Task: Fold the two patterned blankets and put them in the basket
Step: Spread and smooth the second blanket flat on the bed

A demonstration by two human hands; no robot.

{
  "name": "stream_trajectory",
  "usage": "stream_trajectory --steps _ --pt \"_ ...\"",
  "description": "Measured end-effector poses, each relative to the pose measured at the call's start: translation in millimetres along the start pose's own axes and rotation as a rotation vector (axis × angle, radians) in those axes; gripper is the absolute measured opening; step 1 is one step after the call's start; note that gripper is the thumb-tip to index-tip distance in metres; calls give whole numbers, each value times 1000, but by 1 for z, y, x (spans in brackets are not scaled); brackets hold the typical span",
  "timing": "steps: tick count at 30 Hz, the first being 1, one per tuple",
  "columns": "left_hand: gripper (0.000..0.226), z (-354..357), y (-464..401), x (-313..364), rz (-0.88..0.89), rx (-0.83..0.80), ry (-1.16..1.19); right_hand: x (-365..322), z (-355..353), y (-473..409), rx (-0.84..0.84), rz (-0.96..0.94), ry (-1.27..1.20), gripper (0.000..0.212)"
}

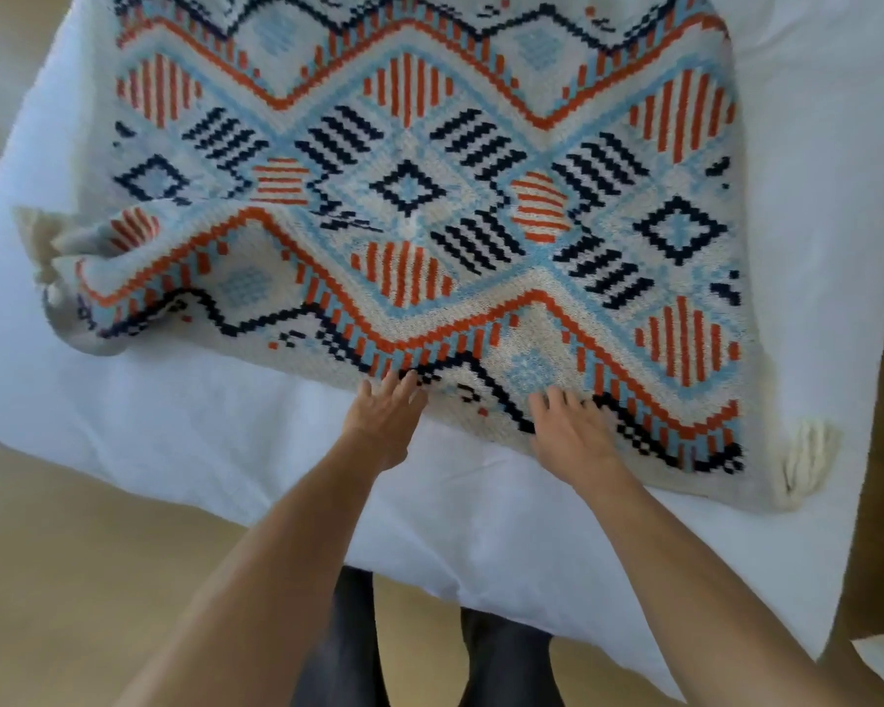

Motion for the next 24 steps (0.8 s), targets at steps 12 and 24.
stream_trajectory --steps 12,24 --pt "64 125 53 -268 -217 114 -44 -252 -43 -121 54 -91 61 49" --pt "73 190 79 -412 -432 198 -19 -399 -54 -179 38 -149 114 66"
Point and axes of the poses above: each hand's wrist, its own y-axis away from the middle knuckle, its own z-axis out of the palm, x = y × z, the point moved 4 cm from there along -y, towards the middle knuckle, and after that the axes turned 10 degrees about -y, right-handed, at the moved point
